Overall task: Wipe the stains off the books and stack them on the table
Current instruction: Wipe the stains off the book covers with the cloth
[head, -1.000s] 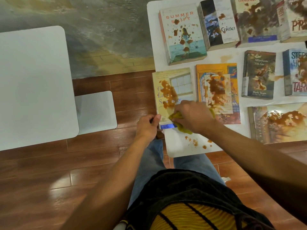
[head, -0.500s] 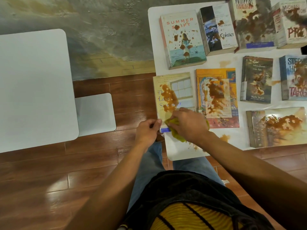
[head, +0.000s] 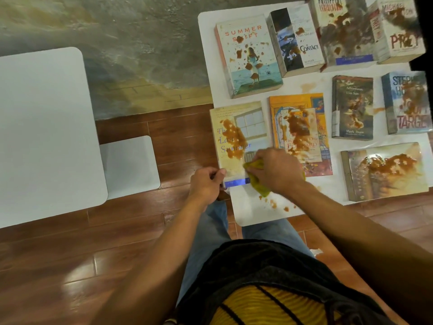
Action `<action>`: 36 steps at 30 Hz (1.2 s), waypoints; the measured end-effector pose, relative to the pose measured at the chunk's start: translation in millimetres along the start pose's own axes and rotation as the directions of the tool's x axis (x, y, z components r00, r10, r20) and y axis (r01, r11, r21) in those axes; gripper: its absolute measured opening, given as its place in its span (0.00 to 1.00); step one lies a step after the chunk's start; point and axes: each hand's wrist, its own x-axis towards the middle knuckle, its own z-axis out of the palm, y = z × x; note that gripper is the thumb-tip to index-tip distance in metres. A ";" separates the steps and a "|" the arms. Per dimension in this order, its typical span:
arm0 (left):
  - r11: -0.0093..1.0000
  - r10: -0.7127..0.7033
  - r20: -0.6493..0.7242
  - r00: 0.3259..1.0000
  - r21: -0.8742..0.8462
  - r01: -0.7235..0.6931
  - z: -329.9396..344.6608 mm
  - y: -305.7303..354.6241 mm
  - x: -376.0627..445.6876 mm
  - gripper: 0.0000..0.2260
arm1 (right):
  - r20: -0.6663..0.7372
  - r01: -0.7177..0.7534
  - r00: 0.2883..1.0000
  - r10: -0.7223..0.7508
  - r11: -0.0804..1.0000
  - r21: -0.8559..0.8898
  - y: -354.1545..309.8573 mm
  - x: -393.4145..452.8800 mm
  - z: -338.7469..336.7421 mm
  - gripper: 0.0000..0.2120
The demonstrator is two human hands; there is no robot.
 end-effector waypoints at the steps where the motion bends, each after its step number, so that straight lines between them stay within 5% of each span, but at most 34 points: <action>1: 1.000 -0.005 0.006 1.000 0.003 0.005 0.4 1.6 -0.4 0.11 | -0.022 -0.041 0.999 0.041 0.999 0.001 6.6 6.2 -4.3 0.13; 15: 0.997 -0.062 -0.028 0.998 -0.040 0.061 2.4 16.8 -4.9 0.08 | -0.099 -0.194 0.974 0.203 0.976 0.096 6.7 44.2 -26.6 0.17; 20: 0.998 -0.063 -0.045 0.997 0.004 0.064 4.2 18.2 -6.7 0.08 | -0.008 -0.078 0.997 0.078 0.997 -0.002 -3.1 45.6 -22.6 0.17; 24: 0.998 -0.058 -0.044 0.997 0.001 0.058 3.9 20.3 -7.3 0.08 | -0.104 -0.122 0.987 0.126 0.992 0.039 3.1 56.9 -30.8 0.16; 28: 0.998 -0.056 -0.061 0.997 0.026 0.058 4.9 21.2 -7.0 0.09 | -0.050 0.101 0.993 -0.107 0.990 -0.098 1.7 51.0 -23.0 0.14; 33: 0.997 -0.044 -0.086 0.995 0.055 0.049 6.1 21.9 -7.9 0.10 | -0.148 0.026 0.988 -0.033 0.998 -0.049 8.2 62.3 -31.7 0.13; 36: 0.996 -0.040 -0.094 0.995 0.075 0.047 6.1 21.5 -8.5 0.10 | -0.049 0.189 0.980 -0.195 0.976 -0.113 4.2 58.2 -25.7 0.13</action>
